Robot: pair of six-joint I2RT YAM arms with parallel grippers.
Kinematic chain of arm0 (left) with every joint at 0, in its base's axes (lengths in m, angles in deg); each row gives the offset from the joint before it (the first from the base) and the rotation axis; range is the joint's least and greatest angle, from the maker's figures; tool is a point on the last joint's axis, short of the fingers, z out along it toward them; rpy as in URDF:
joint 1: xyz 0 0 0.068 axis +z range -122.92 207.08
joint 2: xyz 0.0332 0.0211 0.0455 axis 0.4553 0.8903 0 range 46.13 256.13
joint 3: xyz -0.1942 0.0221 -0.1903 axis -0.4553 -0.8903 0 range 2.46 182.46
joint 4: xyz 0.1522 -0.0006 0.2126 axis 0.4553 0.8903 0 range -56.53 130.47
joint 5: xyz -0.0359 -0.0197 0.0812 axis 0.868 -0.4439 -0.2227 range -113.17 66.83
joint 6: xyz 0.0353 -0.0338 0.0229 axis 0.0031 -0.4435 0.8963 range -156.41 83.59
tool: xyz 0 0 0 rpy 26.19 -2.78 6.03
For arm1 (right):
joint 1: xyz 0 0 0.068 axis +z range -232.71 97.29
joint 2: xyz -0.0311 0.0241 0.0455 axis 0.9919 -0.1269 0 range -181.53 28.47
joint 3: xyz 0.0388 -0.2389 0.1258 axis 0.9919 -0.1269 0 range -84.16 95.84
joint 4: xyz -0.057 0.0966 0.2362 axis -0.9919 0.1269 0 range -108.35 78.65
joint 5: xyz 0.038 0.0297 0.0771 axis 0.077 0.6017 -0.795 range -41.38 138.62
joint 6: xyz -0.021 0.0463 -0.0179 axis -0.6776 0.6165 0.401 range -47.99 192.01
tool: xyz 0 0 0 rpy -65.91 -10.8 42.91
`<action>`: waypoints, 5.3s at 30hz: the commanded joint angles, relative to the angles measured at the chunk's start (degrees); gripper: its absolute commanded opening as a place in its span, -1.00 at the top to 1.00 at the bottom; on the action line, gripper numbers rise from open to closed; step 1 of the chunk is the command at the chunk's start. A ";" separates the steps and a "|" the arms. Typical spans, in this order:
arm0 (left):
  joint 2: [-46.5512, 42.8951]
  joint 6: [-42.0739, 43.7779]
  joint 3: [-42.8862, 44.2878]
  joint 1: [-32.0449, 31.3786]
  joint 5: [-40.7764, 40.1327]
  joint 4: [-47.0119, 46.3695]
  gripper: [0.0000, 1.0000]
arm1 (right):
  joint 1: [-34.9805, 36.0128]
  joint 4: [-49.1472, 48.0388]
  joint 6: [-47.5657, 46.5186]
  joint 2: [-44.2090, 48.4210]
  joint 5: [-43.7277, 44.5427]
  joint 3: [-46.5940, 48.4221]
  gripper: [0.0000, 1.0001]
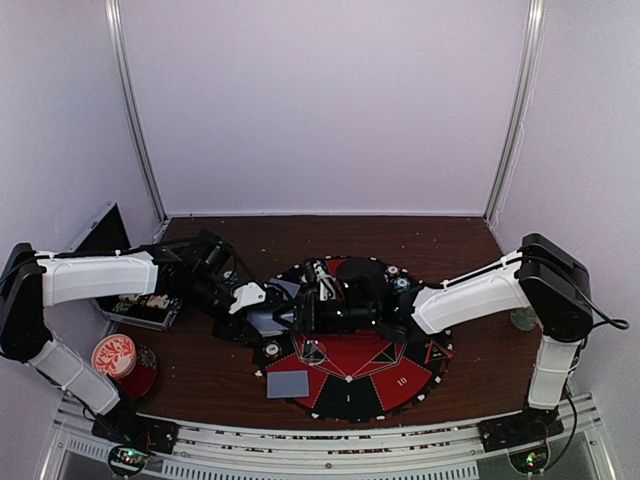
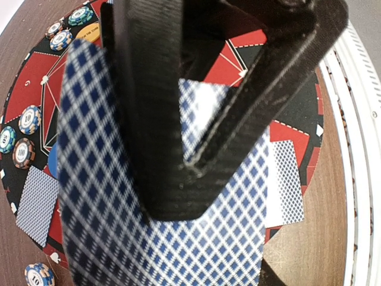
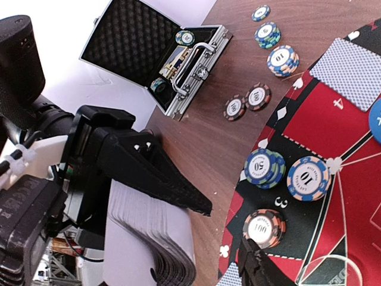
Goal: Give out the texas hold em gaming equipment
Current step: Pick up the poker card from the face-down deck piles, then distribute the poker card in the small blind area, then pick up the poker card from the face-down deck piles.
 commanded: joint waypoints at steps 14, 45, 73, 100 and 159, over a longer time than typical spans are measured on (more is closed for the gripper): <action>0.52 0.79 0.17 -0.40 2.68 0.43 0.22 | -0.03 2.29 -2.34 3.98 -4.16 0.98 0.36; 1.15 0.77 0.30 -0.47 1.74 0.39 0.22 | 1.46 4.52 -4.48 8.24 -0.41 -1.21 1.00; -0.30 0.60 -0.26 -0.39 0.86 -0.22 0.22 | -13.10 4.01 0.12 -17.24 -3.24 21.43 1.00; 0.08 0.67 -0.21 -0.44 1.06 -0.22 0.22 | -14.84 2.29 4.51 -31.18 -5.39 31.23 0.91; 0.08 0.78 -0.27 -0.40 1.27 -0.23 0.22 | -11.34 2.59 -3.19 0.07 1.71 4.31 -0.45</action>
